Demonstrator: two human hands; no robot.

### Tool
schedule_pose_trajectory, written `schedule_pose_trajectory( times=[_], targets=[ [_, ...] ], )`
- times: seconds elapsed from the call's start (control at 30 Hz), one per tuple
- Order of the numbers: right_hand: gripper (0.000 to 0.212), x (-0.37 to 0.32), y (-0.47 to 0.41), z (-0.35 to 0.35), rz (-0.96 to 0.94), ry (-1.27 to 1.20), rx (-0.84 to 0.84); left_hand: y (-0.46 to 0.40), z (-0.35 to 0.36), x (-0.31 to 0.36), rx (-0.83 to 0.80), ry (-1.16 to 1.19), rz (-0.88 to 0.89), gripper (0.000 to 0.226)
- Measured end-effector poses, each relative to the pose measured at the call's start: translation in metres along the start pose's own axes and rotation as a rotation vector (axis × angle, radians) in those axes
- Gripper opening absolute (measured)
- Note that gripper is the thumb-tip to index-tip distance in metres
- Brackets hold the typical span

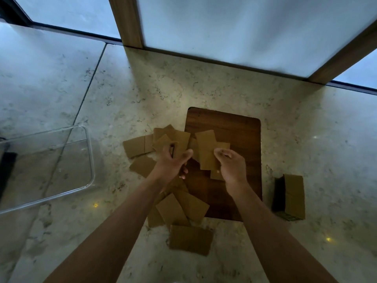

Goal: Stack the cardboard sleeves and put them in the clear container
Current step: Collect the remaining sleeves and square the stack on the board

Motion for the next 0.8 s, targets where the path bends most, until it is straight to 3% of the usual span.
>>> schedule_pose_trajectory(
  times=[0.07, 0.1, 0.17, 0.23, 0.3, 0.37, 0.5, 0.57, 0.63, 0.7, 0.73, 0.8],
  targets=[
    [0.02, 0.007, 0.01, 0.012, -0.014, -0.01, -0.179, -0.001, 0.01, 0.0, -0.016, -0.049, -0.026, 0.036],
    [0.025, 0.009, 0.011, 0.014, -0.09, 0.08, -0.162, -0.001, 0.013, -0.001, -0.019, -0.026, -0.054, 0.026],
    [0.039, 0.013, 0.004, 0.011, -0.241, 0.422, 0.081, -0.001, 0.014, -0.006, -0.039, 0.173, -0.136, 0.014],
    [0.055, 0.016, -0.004, 0.001, -0.162, 0.616, 0.324, -0.004, 0.01, -0.013, -0.038, 0.405, -0.215, 0.032],
    [0.08, 0.024, -0.007, -0.002, -0.043, 0.663, 0.313, -0.004, 0.004, -0.017, -0.013, 0.471, -0.245, 0.042],
    [0.072, 0.028, -0.01, -0.003, -0.081, 0.618, 0.285, -0.002, 0.001, -0.018, 0.011, 0.445, -0.238, 0.044],
    [0.035, 0.017, -0.013, -0.022, -0.041, 0.217, 0.376, -0.005, 0.001, -0.011, 0.053, 0.307, -0.082, 0.037],
    [0.029, 0.012, -0.007, -0.014, -0.022, 0.04, 0.226, -0.005, 0.007, -0.004, 0.022, 0.162, -0.022, 0.043],
    [0.017, 0.005, 0.003, 0.008, -0.009, -0.089, -0.051, -0.005, 0.014, 0.0, -0.022, 0.025, 0.005, 0.047],
    [0.021, -0.001, 0.006, 0.024, -0.102, -0.024, -0.146, -0.006, 0.015, 0.0, 0.005, 0.0, -0.026, 0.026],
    [0.027, -0.003, 0.003, 0.027, -0.193, 0.103, -0.08, -0.006, 0.014, 0.0, 0.007, 0.071, -0.06, 0.013],
    [0.039, -0.006, -0.013, 0.03, -0.393, 0.518, 0.093, -0.005, 0.008, -0.002, 0.011, 0.256, -0.132, 0.019]
  ],
)
Point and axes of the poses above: each hand's wrist, its own y-axis away from the middle knuckle, its own z-axis out of the palm, x = y × z, the point moved 3 cm from there along -y, towards the middle knuckle, and after that the axes turned 1 degree about -z, right-handed, at the moved point
